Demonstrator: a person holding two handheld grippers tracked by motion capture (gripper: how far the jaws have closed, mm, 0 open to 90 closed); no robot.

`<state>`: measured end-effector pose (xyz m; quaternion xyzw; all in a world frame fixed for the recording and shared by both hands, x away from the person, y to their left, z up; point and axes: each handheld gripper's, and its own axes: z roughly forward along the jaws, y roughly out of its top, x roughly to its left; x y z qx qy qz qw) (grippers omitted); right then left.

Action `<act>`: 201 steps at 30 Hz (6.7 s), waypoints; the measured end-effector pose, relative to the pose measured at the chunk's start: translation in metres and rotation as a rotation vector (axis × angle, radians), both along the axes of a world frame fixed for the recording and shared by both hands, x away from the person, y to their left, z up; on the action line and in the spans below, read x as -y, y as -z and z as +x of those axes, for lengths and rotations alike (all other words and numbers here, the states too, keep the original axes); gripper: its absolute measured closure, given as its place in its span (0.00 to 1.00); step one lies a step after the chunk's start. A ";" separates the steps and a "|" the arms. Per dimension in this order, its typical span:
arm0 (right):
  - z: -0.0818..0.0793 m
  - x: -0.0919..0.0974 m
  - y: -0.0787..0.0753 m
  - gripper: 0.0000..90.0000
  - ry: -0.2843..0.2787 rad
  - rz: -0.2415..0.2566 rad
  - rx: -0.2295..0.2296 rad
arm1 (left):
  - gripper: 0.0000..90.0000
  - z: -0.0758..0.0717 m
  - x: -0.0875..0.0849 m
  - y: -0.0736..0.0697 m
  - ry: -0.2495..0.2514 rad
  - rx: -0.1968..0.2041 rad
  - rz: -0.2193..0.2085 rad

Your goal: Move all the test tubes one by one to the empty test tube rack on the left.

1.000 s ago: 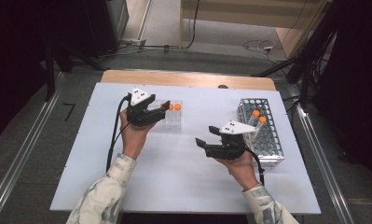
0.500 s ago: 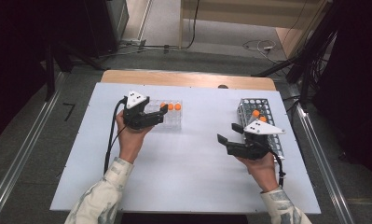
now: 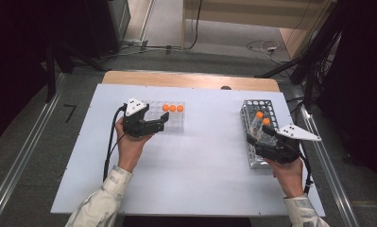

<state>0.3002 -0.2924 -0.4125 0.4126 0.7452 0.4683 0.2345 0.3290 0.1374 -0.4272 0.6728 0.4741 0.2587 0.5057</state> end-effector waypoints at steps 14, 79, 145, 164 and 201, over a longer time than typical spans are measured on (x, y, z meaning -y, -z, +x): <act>0.030 0.036 0.016 0.40 0.082 -0.063 -0.004 | 0.13 -0.006 -0.003 -0.002 -0.011 -0.002 -0.007; 0.043 0.026 -0.026 0.80 0.085 -0.180 -0.044 | 0.16 -0.011 -0.006 -0.002 -0.006 0.004 -0.015; 0.035 -0.220 0.018 0.80 -0.425 -0.180 -0.115 | 0.53 -0.037 0.029 -0.003 0.234 0.050 0.012; 0.032 -0.224 0.017 0.80 -0.438 -0.183 -0.117 | 0.77 -0.034 0.029 0.002 0.261 0.024 0.005; 0.018 -0.114 0.003 0.31 -0.277 -0.100 -0.085 | 0.78 -0.023 0.010 -0.013 0.175 0.032 -0.022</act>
